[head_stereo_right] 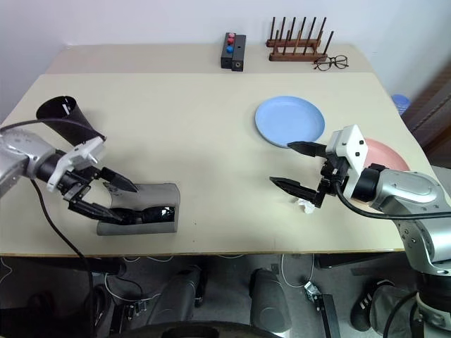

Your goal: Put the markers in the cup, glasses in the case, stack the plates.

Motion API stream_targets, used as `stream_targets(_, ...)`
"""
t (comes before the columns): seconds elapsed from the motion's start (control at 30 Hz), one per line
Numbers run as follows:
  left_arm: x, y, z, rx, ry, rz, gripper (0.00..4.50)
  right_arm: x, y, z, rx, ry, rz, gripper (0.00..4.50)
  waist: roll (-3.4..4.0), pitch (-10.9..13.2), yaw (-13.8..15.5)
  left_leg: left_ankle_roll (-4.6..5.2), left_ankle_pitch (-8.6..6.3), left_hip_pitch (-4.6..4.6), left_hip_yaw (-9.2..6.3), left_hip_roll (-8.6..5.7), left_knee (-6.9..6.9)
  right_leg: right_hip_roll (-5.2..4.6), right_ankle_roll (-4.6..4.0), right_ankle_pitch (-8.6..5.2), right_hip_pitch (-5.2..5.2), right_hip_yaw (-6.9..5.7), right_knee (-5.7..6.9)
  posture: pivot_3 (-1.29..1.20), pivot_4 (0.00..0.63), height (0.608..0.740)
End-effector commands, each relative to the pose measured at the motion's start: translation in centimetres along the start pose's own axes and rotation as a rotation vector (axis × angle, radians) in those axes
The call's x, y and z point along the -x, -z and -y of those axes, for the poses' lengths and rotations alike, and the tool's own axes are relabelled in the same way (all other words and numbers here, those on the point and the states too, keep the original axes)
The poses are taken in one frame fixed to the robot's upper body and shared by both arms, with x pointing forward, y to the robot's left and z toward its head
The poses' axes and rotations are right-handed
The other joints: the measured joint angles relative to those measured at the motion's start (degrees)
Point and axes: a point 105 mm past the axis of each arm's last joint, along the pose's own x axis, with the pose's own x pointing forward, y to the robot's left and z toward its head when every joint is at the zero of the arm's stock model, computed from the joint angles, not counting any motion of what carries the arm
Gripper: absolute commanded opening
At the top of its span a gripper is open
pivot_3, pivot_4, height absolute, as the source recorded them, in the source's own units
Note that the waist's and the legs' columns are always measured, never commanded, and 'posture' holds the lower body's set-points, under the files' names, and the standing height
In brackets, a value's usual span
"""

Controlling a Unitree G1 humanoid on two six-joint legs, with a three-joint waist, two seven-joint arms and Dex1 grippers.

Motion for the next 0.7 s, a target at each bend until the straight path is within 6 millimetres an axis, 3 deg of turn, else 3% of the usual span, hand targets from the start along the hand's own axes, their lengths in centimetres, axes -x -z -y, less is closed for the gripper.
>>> stream_targets(0.03, 2.9, -3.9, -1.9, -0.069, -0.133, 0.179, 2.78, 0.0, -0.8, 0.1, 0.039, 0.003, 0.026, 4.50, -0.01, 0.00, 0.21, 0.00, 0.00, -0.01, -0.01, 0.00, 0.01, 0.01, 0.00, 0.00, 0.00, -0.02, 0.00, 0.00, 0.150, 0.740)
stream_targets(0.1, 3.8, -4.5, -3.9, -0.151, -0.267, 0.177, 1.85, 0.0, -0.8, 0.1, 0.040, 0.004, 0.026, 4.50, -0.02, -0.01, 0.47, 0.00, 0.00, -0.02, -0.02, -0.02, 0.05, 0.00, 0.01, 0.00, 0.02, -0.04, 0.01, 0.00, 0.150, 0.740)
stream_targets(0.2, 3.6, -4.2, -6.1, -0.196, -0.390, 0.138, 0.34, -0.1, -0.8, 0.2, 0.044, 0.007, 0.028, 4.50, -0.02, -0.01, 0.36, 0.01, 0.00, 0.00, 0.07, -0.02, 0.06, 0.00, 0.02, 0.02, 0.03, 0.01, -0.01, 0.00, 0.150, 0.740)
stream_targets(0.23, 3.2, -3.8, -6.3, -0.204, -0.392, 0.120, 0.12, -0.1, -0.8, 0.2, 0.047, 0.008, 0.029, 4.50, -0.02, -0.01, 0.21, 0.01, 0.00, -0.01, 0.08, -0.02, 0.03, 0.00, 0.03, 0.02, 0.00, 0.02, -0.01, 0.00, 0.150, 0.740)
stream_targets(0.47, -0.1, -1.1, -5.3, -0.199, -0.281, 0.041, 0.12, -0.2, -0.9, 0.3, 0.060, 0.005, 0.027, 4.50, -0.02, -0.01, -0.25, 0.01, 0.01, 0.01, 0.07, 0.00, 0.00, 0.01, 0.21, 0.11, -0.01, 0.02, 0.05, 0.00, 0.150, 0.740)
stream_targets(0.7, -1.5, -0.1, -4.2, -0.221, -0.224, 0.000, 0.12, -0.2, -1.0, 0.2, 0.065, 0.006, 0.029, 4.50, -0.02, -0.01, 0.04, 0.01, 0.00, 0.00, 0.05, 0.00, 0.03, -0.02, 0.03, 0.01, 0.03, 0.02, 0.01, 0.00, 0.150, 0.740)
